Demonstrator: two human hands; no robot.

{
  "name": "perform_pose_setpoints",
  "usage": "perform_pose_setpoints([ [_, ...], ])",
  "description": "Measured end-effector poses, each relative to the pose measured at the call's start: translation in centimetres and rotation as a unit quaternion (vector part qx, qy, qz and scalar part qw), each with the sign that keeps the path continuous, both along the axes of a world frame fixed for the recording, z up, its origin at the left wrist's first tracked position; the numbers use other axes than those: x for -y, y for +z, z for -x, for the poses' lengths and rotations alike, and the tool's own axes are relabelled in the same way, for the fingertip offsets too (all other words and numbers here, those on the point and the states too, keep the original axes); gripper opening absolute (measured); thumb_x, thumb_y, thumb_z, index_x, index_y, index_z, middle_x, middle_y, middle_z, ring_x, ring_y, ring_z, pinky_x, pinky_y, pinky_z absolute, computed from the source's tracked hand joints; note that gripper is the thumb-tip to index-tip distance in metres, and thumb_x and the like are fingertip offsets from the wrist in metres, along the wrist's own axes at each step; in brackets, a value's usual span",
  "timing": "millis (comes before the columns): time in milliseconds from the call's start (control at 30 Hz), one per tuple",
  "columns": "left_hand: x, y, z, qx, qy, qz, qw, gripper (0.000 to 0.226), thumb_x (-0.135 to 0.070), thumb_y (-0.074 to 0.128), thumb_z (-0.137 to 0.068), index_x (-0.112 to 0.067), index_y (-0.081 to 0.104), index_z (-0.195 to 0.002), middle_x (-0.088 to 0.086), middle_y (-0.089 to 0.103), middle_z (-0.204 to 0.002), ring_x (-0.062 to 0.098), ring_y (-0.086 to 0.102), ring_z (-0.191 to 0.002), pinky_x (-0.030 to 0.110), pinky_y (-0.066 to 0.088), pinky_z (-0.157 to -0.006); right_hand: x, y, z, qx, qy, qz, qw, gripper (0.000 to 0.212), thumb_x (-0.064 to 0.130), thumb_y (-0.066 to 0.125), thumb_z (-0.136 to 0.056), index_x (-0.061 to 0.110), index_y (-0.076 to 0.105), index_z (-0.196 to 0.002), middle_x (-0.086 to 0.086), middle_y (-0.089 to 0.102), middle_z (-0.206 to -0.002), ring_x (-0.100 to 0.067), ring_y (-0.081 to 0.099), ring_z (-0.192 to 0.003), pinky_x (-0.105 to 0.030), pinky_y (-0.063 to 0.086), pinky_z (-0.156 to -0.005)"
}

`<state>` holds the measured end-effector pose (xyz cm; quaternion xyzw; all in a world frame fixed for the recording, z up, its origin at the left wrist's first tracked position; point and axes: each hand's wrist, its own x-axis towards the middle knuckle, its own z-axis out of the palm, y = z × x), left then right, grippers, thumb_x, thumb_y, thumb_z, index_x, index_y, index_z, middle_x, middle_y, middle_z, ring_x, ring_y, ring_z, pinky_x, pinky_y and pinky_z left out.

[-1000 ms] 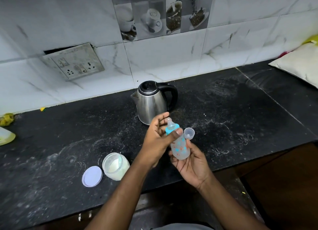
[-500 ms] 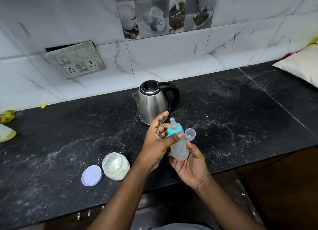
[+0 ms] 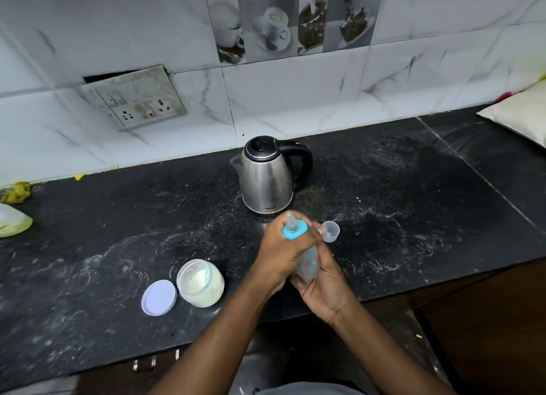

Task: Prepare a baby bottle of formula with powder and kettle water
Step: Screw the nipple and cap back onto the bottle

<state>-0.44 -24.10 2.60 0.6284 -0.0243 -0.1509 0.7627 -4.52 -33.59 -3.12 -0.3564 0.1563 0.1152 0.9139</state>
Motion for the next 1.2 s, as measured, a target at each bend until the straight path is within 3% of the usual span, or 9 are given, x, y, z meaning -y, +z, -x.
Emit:
perform_pose_setpoints([
  [100,-0.3,-0.1,-0.1,0.021,-0.072,-0.011,0.997,0.024,0.004,0.084,-0.082,-0.008,0.064,-0.086,0.014,0.077,-0.095,0.022,0.074,-0.104,0.039,0.059,-0.093,0.2,-0.1,-0.2,-0.064,0.038,-0.021,0.997,0.040,0.050,0.048,-0.099,0.017,0.069,-0.105,-0.004,0.063,-0.075,-0.009,0.050,-0.043,-0.014,0.025,-0.030],
  [300,0.1,0.4,0.0,0.012,0.008,-0.011,1.000,0.017,-0.006,0.082,-0.082,-0.009,0.066,-0.086,0.018,0.078,-0.108,0.024,0.076,-0.100,0.043,0.060,-0.078,-1.4,0.0,0.1,0.048,-0.115,-0.003,0.992,0.041,0.040,0.037,-0.107,0.021,0.068,-0.126,-0.005,0.075,-0.116,-0.015,0.072,-0.091,-0.032,0.045,-0.064],
  [400,0.2,0.2,-0.1,0.020,0.006,-0.012,1.000,0.017,-0.009,0.080,-0.075,-0.016,0.066,-0.079,0.022,0.077,-0.107,0.023,0.076,-0.111,0.048,0.060,-0.093,-1.7,0.4,-0.3,-0.008,-0.122,0.061,0.991,0.036,0.043,0.042,-0.106,0.022,0.072,-0.108,-0.004,0.070,-0.092,-0.011,0.058,-0.063,-0.024,0.027,-0.046],
  [500,-0.4,0.0,-0.3,0.059,-0.033,-0.030,0.997,0.019,-0.002,0.078,-0.077,-0.013,0.064,-0.080,0.023,0.078,-0.099,0.021,0.071,-0.121,0.040,0.057,-0.104,-0.7,1.3,-0.8,-0.082,0.014,0.015,0.996,0.034,0.043,0.046,-0.097,0.019,0.068,-0.093,-0.001,0.062,-0.067,-0.009,0.045,-0.041,-0.016,0.016,-0.037],
  [567,-0.5,0.2,-0.3,0.068,-0.036,-0.033,0.997,0.019,0.004,0.075,-0.080,-0.011,0.063,-0.081,0.019,0.080,-0.096,0.018,0.069,-0.123,0.035,0.056,-0.104,-0.6,1.7,-0.8,-0.076,0.030,0.009,0.997,0.032,0.043,0.047,-0.094,0.019,0.068,-0.093,-0.002,0.064,-0.068,-0.009,0.049,-0.042,-0.017,0.020,-0.038],
  [700,-0.1,0.6,-0.1,0.055,0.012,-0.017,0.998,0.019,0.013,0.068,-0.081,-0.006,0.064,-0.082,0.011,0.079,-0.092,0.007,0.075,-0.102,0.031,0.061,-0.089,-2.4,1.0,-0.5,0.013,-0.128,0.029,0.991,0.041,0.040,0.037,-0.109,0.020,0.069,-0.122,-0.003,0.078,-0.108,-0.015,0.072,-0.085,-0.028,0.044,-0.059],
  [800,0.2,0.6,0.0,0.065,0.008,-0.021,0.998,0.021,0.013,0.068,-0.080,-0.008,0.064,-0.080,0.015,0.080,-0.092,0.009,0.074,-0.104,0.027,0.059,-0.092,-2.9,0.5,-0.6,-0.029,-0.177,0.087,0.980,0.036,0.038,0.042,-0.107,0.022,0.075,-0.104,-0.003,0.070,-0.085,-0.011,0.058,-0.060,-0.023,0.030,-0.044],
  [1067,-0.8,0.4,-0.5,0.072,-0.019,-0.011,0.997,0.024,0.008,0.073,-0.077,-0.014,0.063,-0.075,0.021,0.078,-0.089,0.020,0.076,-0.106,0.030,0.059,-0.089,-0.1,1.3,-1.4,-0.117,0.105,0.049,0.986,0.055,0.049,0.036,-0.102,0.021,0.070,-0.068,0.000,0.052,-0.054,-0.007,0.036,-0.031,-0.016,0.008,-0.041],
  [1200,-0.7,0.3,-0.5,0.061,0.022,0.016,0.998,0.027,0.015,0.067,-0.080,-0.012,0.063,-0.077,0.022,0.077,-0.094,0.019,0.075,-0.093,0.032,0.059,-0.083,-1.6,0.8,-1.0,-0.064,-0.021,0.057,0.996,0.045,0.052,0.040,-0.104,0.019,0.071,-0.103,-0.001,0.061,-0.071,-0.009,0.043,-0.045,-0.021,0.019,-0.040],
])
